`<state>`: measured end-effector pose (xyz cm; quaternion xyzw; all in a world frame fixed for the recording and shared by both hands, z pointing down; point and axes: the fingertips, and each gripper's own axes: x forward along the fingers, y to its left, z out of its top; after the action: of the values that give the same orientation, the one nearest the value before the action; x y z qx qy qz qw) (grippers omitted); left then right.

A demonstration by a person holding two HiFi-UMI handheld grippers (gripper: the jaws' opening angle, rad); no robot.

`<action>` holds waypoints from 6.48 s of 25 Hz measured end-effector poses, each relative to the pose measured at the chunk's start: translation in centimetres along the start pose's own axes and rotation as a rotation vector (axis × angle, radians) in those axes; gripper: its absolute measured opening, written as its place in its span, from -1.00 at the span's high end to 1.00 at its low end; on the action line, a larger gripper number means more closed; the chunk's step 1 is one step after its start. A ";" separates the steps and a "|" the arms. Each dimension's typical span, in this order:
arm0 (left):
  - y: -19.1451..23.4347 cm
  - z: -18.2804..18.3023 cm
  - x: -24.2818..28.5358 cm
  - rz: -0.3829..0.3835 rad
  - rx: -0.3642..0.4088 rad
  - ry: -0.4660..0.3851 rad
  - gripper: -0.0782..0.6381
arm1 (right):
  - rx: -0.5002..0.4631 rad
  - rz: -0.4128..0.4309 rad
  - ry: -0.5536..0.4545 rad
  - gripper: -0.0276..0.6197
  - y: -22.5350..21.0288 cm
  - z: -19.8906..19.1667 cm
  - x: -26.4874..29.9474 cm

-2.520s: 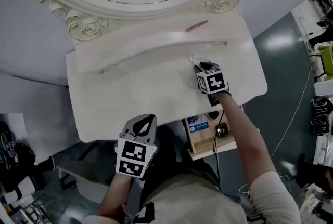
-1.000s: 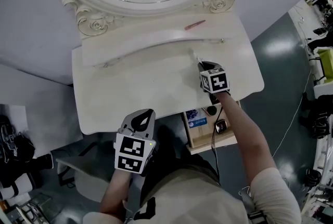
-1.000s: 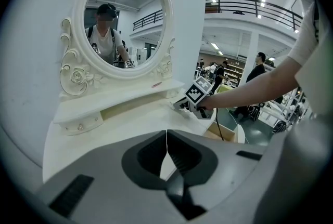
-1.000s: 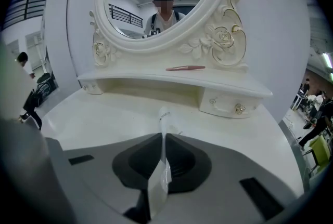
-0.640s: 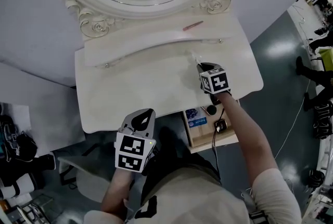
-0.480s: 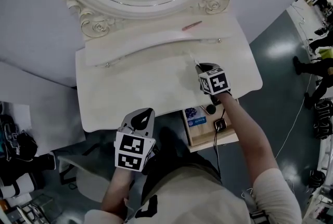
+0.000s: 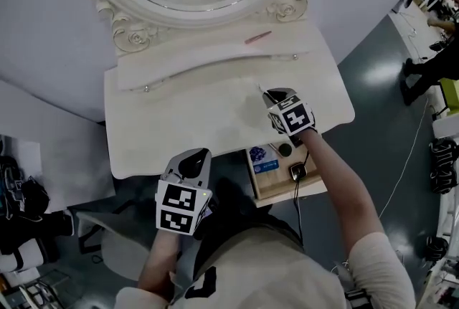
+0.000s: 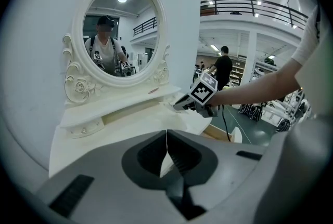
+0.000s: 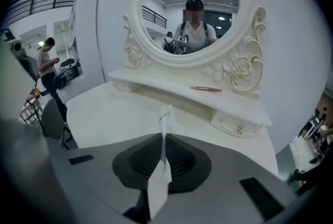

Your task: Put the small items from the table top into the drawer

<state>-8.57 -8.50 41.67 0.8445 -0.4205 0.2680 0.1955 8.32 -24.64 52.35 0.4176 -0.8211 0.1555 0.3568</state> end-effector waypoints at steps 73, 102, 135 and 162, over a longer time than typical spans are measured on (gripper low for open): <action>-11.1 3.5 -2.8 0.157 0.111 -0.044 0.62 | -0.127 0.361 -0.138 0.78 5.3 -1.0 -14.1; -14.7 2.3 -2.3 0.113 0.085 -0.069 0.62 | -0.143 0.408 -0.157 0.79 7.9 -3.7 -19.2; -11.8 -1.2 -5.0 -0.121 0.152 -0.081 0.62 | -0.196 0.245 -0.021 0.79 16.3 -6.1 -20.9; -7.1 -3.3 -5.1 -0.018 0.041 -0.040 0.62 | -0.279 0.355 0.064 0.79 18.5 -8.1 -16.2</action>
<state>-6.24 0.45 40.34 0.8571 -0.4113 0.2579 0.1721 3.70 0.28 47.14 0.2081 -0.8834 0.1140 0.4040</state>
